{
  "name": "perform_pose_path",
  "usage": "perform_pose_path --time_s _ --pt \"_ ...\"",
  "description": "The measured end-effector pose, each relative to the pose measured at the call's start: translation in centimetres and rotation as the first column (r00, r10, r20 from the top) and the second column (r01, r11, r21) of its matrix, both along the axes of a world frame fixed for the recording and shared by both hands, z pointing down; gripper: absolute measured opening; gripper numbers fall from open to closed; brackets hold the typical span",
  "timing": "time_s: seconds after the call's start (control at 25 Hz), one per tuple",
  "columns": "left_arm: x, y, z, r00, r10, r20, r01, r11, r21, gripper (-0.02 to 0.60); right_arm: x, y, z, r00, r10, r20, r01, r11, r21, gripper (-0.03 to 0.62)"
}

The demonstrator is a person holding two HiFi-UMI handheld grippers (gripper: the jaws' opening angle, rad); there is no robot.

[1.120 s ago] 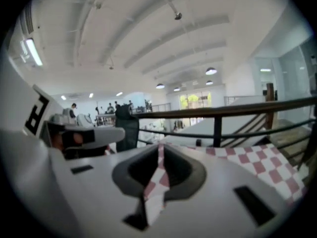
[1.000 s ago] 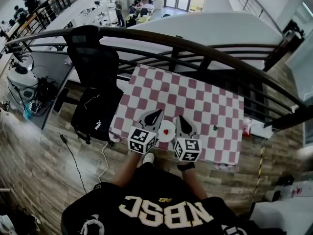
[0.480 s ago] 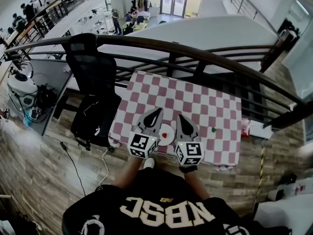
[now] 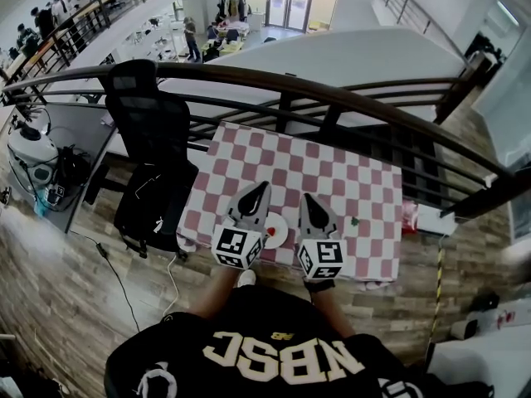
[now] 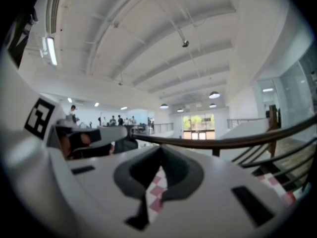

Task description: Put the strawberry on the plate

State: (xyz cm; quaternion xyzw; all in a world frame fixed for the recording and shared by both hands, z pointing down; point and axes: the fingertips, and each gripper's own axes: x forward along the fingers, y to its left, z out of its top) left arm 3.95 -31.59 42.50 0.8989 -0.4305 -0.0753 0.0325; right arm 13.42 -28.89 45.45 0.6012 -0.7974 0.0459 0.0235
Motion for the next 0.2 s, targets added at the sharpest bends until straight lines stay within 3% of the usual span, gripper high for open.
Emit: perform_pose_path --time_s 0.2 --pt "1.9 0.7 0.9 0.997 0.071 0.026 -0.07 0.997 -0.021 0.015 1.1 -0.1 0.2 1.0 0.02 -0.006 -0.02 1.0 -0.014 0.018"
